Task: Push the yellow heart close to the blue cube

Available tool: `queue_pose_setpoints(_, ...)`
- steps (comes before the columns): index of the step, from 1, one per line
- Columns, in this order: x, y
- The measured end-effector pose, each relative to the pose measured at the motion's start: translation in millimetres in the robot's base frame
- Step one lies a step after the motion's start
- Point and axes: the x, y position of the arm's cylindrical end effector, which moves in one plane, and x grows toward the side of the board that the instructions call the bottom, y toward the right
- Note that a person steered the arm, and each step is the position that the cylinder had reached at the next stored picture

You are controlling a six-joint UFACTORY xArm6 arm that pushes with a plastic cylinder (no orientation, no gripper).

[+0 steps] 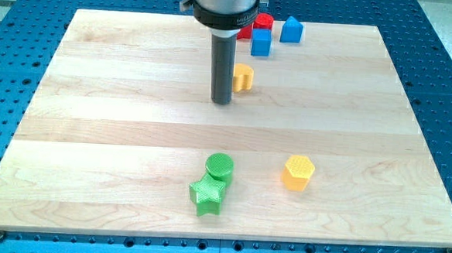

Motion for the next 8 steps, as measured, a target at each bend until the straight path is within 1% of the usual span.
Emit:
queue_pose_setpoints(2, -41, 41)
queue_pose_setpoints(3, -28, 38)
queue_pose_setpoints(4, -24, 56)
queue_pose_setpoints(5, -31, 81)
queue_pose_setpoints(6, -42, 91)
queue_pose_setpoints(8, -49, 81)
